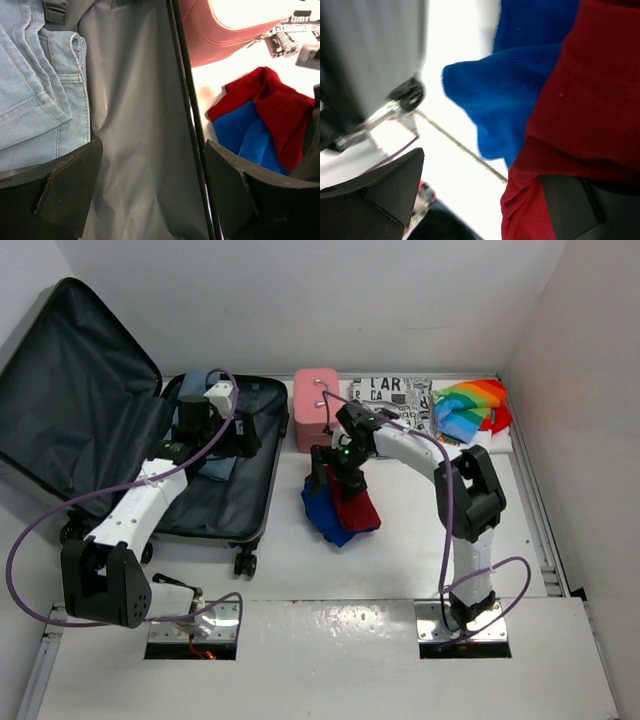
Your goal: Pack the luggage
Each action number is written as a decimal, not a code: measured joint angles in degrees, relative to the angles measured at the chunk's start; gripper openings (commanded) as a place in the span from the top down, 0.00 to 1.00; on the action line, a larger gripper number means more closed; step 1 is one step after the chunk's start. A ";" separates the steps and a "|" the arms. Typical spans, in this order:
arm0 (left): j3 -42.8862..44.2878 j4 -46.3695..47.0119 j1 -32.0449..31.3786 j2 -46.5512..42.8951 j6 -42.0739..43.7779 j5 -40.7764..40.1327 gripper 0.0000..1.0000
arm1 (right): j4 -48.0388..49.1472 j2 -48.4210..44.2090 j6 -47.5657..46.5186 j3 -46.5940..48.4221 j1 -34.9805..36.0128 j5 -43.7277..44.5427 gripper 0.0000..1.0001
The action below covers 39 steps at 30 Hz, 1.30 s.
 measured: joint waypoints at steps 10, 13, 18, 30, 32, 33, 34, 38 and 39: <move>0.00 1.86 0.07 -0.70 0.35 3.30 0.11 | 4.92 -13.49 -8.41 -5.18 -19.67 -14.21 0.27; 0.00 2.12 -0.85 -0.83 1.40 3.48 0.13 | 8.13 -16.79 -8.20 -11.56 -27.26 -17.14 0.35; 0.04 2.45 -4.07 -0.83 2.67 3.54 0.15 | 8.85 -9.31 -5.84 -18.01 -25.99 -23.74 0.49; 0.44 2.86 -6.05 -0.83 2.71 2.97 0.15 | 21.31 -12.52 -0.61 -29.18 -35.39 -14.10 0.17; 0.44 2.89 -6.05 -0.83 2.71 2.95 0.15 | 22.16 -12.46 -0.68 -30.71 -35.91 -13.84 0.08; 0.44 2.86 -6.05 -0.83 2.71 2.93 0.15 | 22.40 -12.33 -0.94 -31.12 -35.69 -13.53 0.02; 0.44 2.86 -6.05 -0.83 2.71 2.91 0.15 | 22.47 -12.07 -1.18 -31.23 -35.32 -13.27 0.00; 0.44 2.86 -6.05 -0.83 2.71 2.60 0.15 | 22.18 -8.17 -2.49 -29.83 -32.50 -13.55 0.00; 0.44 2.89 -6.05 -0.83 2.71 2.51 0.15 | 22.23 -6.73 -2.54 -29.27 -31.23 -13.77 0.00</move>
